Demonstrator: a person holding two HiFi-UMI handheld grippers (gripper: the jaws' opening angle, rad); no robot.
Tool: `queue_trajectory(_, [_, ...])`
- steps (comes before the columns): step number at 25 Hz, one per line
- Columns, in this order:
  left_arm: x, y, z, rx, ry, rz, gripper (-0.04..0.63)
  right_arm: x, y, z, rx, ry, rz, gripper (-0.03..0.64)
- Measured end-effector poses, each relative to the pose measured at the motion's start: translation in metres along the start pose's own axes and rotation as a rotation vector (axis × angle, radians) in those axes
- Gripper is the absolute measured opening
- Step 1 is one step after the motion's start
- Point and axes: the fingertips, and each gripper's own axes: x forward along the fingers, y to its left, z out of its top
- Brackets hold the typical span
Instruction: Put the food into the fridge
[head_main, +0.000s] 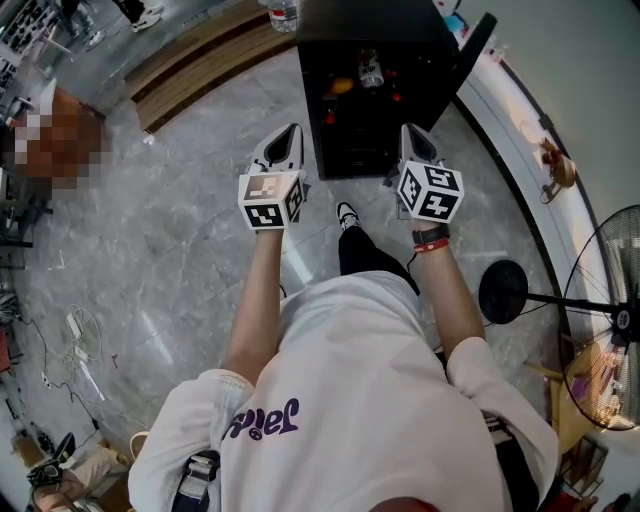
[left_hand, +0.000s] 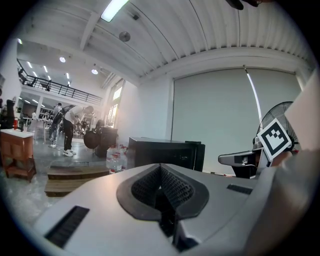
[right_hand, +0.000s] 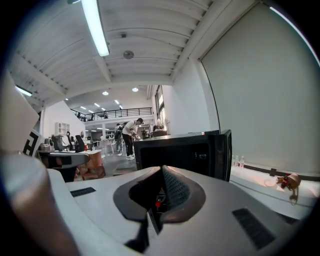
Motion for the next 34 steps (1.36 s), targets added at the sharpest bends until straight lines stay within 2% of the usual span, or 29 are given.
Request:
queue_trajectory(27, [0.013,0.006,-0.014,-0.043,0.009,-0.034,0.017,0.011,0.007,-0.009,-0.009,0.038,-0.007,0.012])
queue_trajectory(34, [0.015,0.006,-0.01,-0.058,-0.009,-0.043,0.017,0.011,0.004,-0.01,-0.01,0.034,-0.016,0.012])
